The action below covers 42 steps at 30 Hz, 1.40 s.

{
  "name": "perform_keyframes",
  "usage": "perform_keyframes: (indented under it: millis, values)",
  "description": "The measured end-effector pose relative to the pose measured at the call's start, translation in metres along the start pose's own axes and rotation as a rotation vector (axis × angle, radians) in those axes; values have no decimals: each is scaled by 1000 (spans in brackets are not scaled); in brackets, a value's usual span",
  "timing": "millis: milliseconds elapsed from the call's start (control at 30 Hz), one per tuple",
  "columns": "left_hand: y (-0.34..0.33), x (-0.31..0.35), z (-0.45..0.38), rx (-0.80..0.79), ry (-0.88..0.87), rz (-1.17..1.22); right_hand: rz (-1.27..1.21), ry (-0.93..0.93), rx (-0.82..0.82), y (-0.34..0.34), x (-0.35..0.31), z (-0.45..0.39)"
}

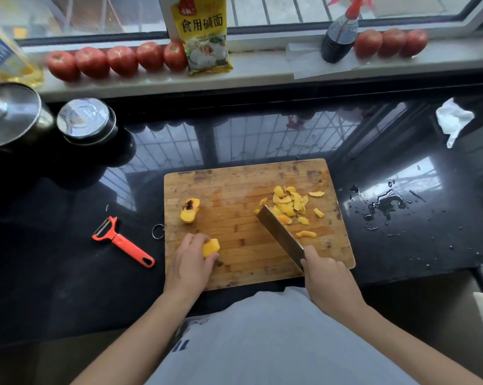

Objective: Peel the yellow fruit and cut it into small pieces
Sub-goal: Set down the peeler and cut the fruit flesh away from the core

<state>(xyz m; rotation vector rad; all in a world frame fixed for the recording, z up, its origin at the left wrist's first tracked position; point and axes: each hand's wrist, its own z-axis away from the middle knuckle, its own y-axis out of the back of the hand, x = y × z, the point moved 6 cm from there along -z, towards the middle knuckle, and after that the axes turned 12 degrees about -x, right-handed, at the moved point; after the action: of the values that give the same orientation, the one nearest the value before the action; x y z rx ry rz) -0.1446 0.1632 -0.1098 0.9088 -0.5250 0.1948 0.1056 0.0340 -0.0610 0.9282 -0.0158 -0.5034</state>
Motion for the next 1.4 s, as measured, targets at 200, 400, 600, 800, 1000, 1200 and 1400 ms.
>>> perform_keyframes:
  millis: [200,400,600,800,1000,1200,1400]
  values:
    - [22,-7,-16,37,12,-40,272,193,-39,-6,4,11]
    - [20,-4,-20,-5,20,-101,152,172,-62,-13,-10,-1]
    - [20,51,-14,94,-233,-291,-199,15,79,8,4,2]
    - [-21,129,-78,-178,-433,-398,-558,-202,225,16,53,6]
    - [-22,117,-68,-138,-497,-418,-557,-210,175,14,58,9]
    - [-23,60,-15,-128,-332,-208,-392,-94,56,-3,36,14]
    - [-20,39,9,-10,23,248,-292,-25,-21,-6,19,10]
